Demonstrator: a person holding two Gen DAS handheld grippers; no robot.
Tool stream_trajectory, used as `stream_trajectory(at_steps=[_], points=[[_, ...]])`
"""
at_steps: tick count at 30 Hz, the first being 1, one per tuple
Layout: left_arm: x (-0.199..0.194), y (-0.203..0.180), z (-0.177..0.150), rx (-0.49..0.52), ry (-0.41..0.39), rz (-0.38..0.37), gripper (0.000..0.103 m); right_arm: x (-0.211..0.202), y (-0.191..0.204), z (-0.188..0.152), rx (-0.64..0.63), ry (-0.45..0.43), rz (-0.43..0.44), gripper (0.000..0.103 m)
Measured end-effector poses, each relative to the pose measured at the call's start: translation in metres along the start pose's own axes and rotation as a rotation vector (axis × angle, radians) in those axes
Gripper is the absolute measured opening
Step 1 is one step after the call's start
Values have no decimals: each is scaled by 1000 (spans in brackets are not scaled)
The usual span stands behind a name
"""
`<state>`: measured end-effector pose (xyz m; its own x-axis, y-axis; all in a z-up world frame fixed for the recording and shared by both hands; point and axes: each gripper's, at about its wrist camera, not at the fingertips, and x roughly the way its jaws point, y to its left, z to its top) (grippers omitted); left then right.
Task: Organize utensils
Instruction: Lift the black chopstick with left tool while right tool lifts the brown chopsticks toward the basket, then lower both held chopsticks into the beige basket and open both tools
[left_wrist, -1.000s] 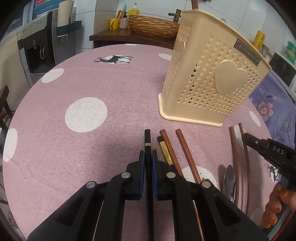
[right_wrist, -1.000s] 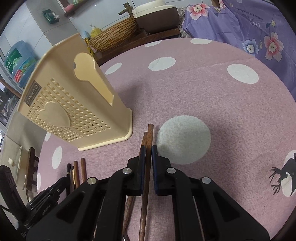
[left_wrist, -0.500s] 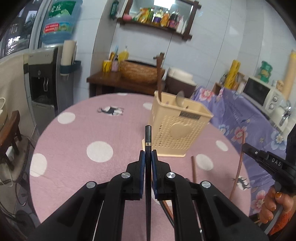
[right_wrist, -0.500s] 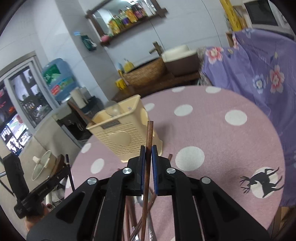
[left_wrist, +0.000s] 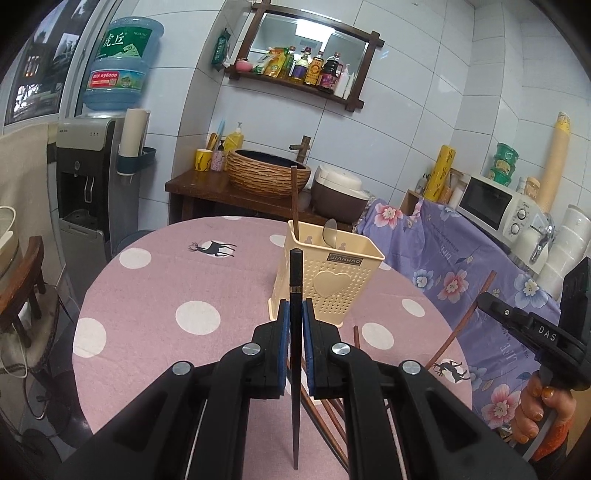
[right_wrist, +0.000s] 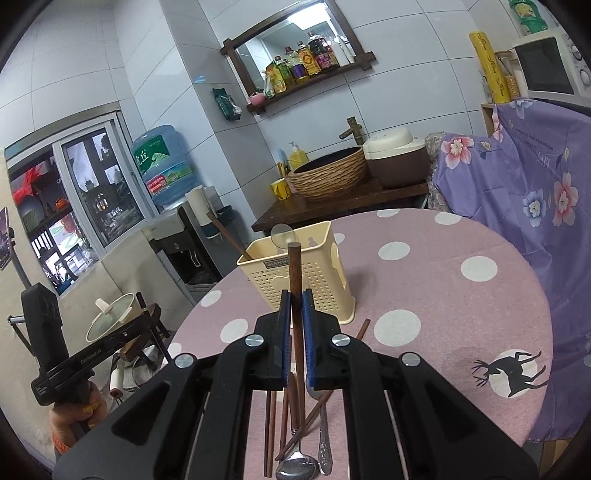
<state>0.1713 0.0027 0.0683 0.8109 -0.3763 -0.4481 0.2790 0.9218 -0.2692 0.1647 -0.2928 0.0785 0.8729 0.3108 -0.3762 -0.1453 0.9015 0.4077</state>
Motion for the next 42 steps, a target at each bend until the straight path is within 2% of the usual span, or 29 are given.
stream_trajectory(at_steps=[8, 14, 18, 23, 27, 30, 34, 38, 42], points=[[-3, -3, 12, 21, -37, -4, 8, 4, 8, 11, -30, -7, 8, 7], [-1, -7, 32, 37, -59, -27, 8, 7, 16, 32, -55, -18, 23, 7], [1, -15, 64, 55, -89, -51, 8, 15, 29, 66, -95, -43, 25, 7], [1, -30, 126, 71, -149, -80, 8, 22, 50, 125, -138, -114, 10, 7], [5, -41, 169, 71, -210, -71, 8, 29, 70, 170, -192, -200, -37, 7], [16, -50, 184, 80, -250, -39, 8, 42, 76, 187, -220, -245, -83, 7], [49, -54, 178, 96, -234, 3, 8, 73, 70, 179, -223, -229, -122, 7], [78, -51, 150, 104, -194, 32, 8, 105, 53, 149, -204, -166, -147, 7], [104, -46, 118, 102, -122, 42, 8, 129, 38, 121, -182, -98, -158, 7]])
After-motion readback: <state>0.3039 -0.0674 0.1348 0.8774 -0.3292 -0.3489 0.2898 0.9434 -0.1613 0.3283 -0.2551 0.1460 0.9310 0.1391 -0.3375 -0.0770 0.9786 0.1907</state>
